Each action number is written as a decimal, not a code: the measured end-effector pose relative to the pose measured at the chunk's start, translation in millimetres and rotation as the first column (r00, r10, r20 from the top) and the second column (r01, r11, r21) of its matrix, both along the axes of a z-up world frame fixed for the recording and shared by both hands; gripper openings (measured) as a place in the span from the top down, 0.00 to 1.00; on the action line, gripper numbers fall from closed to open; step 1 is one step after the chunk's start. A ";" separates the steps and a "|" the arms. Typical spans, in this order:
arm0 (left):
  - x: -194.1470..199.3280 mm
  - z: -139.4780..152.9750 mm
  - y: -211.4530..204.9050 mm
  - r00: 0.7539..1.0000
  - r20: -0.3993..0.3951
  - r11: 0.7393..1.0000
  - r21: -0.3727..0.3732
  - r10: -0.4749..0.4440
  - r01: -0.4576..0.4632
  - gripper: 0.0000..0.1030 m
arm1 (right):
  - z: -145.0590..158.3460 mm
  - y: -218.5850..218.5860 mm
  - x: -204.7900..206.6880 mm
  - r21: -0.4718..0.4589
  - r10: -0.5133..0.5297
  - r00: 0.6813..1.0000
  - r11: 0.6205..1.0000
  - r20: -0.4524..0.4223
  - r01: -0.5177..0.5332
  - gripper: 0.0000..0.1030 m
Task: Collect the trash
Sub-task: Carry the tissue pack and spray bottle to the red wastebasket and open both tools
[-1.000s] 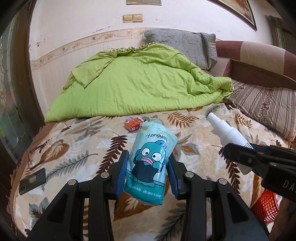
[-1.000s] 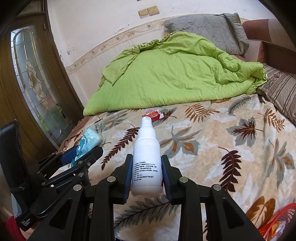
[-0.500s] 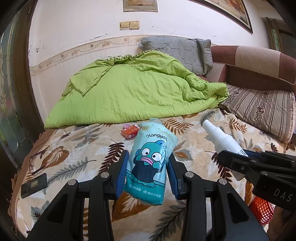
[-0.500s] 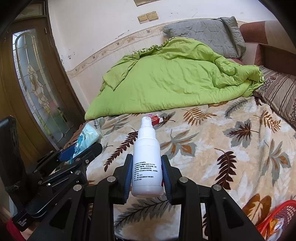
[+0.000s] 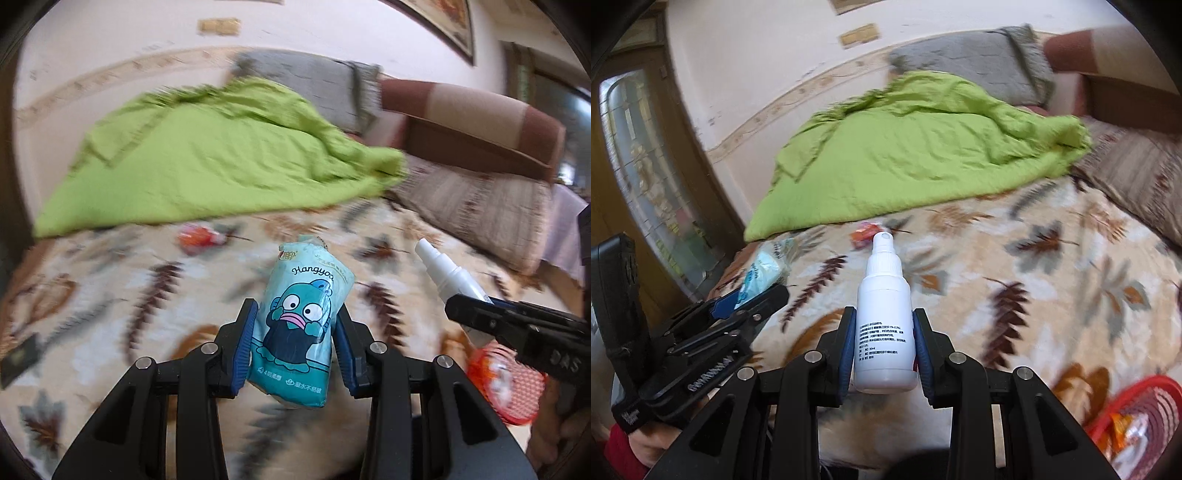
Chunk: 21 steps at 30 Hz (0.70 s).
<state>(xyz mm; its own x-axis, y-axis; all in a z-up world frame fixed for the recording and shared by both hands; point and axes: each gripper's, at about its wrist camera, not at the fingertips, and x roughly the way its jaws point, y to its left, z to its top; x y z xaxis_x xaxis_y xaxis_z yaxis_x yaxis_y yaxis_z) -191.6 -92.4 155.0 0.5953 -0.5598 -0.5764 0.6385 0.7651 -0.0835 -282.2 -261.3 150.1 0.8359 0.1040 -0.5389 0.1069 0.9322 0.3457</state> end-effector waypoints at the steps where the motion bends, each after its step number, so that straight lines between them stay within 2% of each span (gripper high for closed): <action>1: -2.9 -2.7 -7.4 0.999 -0.026 0.999 -0.012 -0.042 0.041 0.63 | -2.5 -11.0 -10.0 0.010 -0.027 1.000 1.000 -0.011 0.027 0.69; 3: -9.9 -8.2 -24.4 0.988 -0.083 0.991 -0.042 -0.131 0.128 0.63 | -7.3 -34.0 -33.2 0.025 -0.095 0.995 0.995 -0.029 0.095 0.69; 6: -23.8 -16.2 -55.5 0.952 -0.164 0.965 -0.076 -0.259 0.250 0.63 | -11.6 -68.0 -71.1 0.033 -0.202 0.978 0.978 -0.055 0.204 0.69; 9: -44.1 -22.0 -92.1 0.908 -0.210 0.932 -0.088 -0.362 0.351 0.63 | -14.3 -96.1 -107.5 0.028 -0.300 0.951 0.953 -0.075 0.303 0.69; 12: -70.4 -26.5 -132.4 0.852 -0.238 0.884 -0.090 -0.467 0.460 0.62 | -17.4 -124.1 -144.4 0.030 -0.392 0.915 0.917 -0.095 0.397 0.69; 17: -113.3 -40.6 -190.4 0.767 -0.271 0.806 -0.061 -0.582 0.589 0.62 | -29.9 -160.0 -186.1 0.054 -0.490 0.860 0.864 -0.142 0.501 0.69; 21: -135.3 -55.9 -219.3 0.728 -0.293 0.767 -0.031 -0.621 0.641 0.59 | -45.9 -177.0 -203.1 0.082 -0.525 0.830 0.834 -0.189 0.546 0.68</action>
<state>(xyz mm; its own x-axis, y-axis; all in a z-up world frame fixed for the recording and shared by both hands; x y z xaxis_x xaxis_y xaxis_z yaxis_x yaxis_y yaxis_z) -326.9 -311.6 99.2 -0.0663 -0.7033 -0.7078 0.9349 0.2041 -0.2903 -485.4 -438.3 104.2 0.6892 -0.2596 -0.6764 0.6370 0.6620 0.3950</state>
